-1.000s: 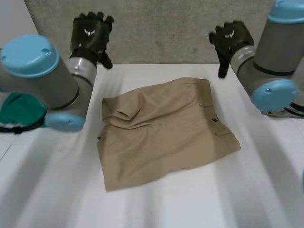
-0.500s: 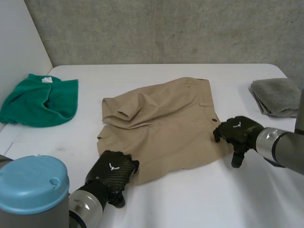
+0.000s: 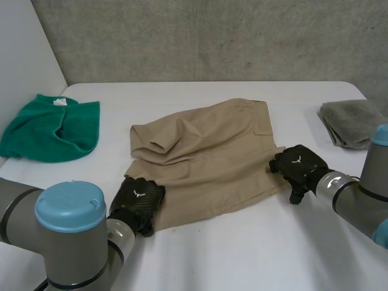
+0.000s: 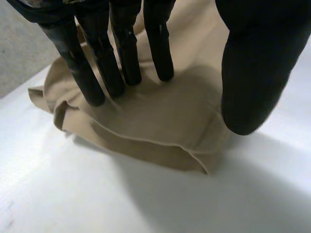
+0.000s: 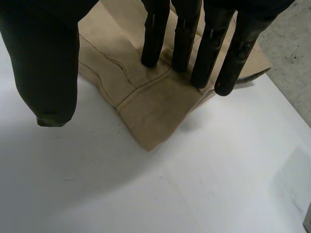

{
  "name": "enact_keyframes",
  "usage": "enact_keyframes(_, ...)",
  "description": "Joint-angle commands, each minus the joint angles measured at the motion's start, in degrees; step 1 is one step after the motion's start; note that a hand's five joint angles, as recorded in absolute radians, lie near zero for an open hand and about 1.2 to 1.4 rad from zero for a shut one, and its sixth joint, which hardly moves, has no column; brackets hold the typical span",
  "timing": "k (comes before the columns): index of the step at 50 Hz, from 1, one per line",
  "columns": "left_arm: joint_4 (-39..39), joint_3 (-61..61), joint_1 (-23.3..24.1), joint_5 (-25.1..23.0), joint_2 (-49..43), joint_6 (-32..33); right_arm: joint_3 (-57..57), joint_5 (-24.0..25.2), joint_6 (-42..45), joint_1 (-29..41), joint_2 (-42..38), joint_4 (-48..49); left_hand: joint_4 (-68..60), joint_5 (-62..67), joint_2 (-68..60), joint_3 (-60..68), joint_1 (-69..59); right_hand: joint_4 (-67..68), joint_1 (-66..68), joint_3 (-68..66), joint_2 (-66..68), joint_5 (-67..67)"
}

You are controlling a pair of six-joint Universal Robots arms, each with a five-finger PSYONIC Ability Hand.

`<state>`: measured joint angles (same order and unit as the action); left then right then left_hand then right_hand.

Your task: Fold the laundry.

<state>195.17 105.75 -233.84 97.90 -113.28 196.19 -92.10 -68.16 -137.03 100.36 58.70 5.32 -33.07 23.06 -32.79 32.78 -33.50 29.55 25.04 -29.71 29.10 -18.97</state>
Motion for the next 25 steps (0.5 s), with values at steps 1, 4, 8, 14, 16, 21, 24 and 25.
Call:
enact_keyframes(1, 2.7, -1.2, 0.1, -0.1, -1.5, 0.1, 2.6, -0.1, -0.3, 0.2, -2.9, 0.6, -20.7, 20.7, -21.0, 21.0, -20.3, 12.8, 17.3, -12.7, 13.3, -13.4)
enact_keyframes(4, 2.8, -1.6, 0.1, -0.2, -2.2, 0.1, 3.6, -0.4, -0.4, 0.4, -3.9, 1.3, -32.3, 32.3, -32.6, 32.6, -31.9, 27.2, 31.7, -27.1, 27.7, -27.8)
enact_keyframes(8, 2.8, -1.9, 0.1, -0.2, -2.4, 0.1, 4.3, -0.7, -1.0, 0.4, -3.8, 1.7, -46.9, 46.9, -47.2, 47.2, -46.5, 50.4, 54.9, -50.2, 50.8, -51.0)
enact_keyframes(14, 2.5, -2.3, 0.1, 0.0, -1.6, 0.2, 4.6, -1.4, -1.5, 0.3, -2.4, 1.0, -46.9, 46.9, -47.2, 47.2, -46.5, 50.4, 55.0, -50.3, 50.9, -51.0)
enact_keyframes(16, 2.4, -2.1, 0.1, 0.1, -1.0, 0.3, 4.2, -1.6, -1.6, 0.4, -1.0, 0.0, -46.9, 46.9, -47.2, 47.2, -46.5, 50.4, 55.0, -50.3, 50.9, -51.0)
enact_keyframes(21, 1.3, -1.1, 0.0, -0.1, 5.2, 1.9, 3.5, -1.9, -1.5, 0.2, 2.6, -5.1, -46.9, 46.9, -47.2, 47.2, -46.5, 50.4, 55.0, -50.3, 50.9, -51.0)
enact_keyframes(24, 0.2, -1.0, -0.1, -0.2, 7.4, 3.1, 3.7, -1.9, -1.4, 0.1, 4.3, -10.3, -46.9, 46.9, -47.2, 47.2, -46.5, 50.4, 55.0, -50.3, 50.9, -51.0)
enact_keyframes(25, -0.4, -1.2, -0.3, -0.2, 8.9, 3.8, 3.9, -1.8, -1.7, 0.1, 4.9, -11.3, -46.9, 46.9, -47.2, 47.2, -46.5, 50.4, 55.0, -50.3, 50.9, -51.0)
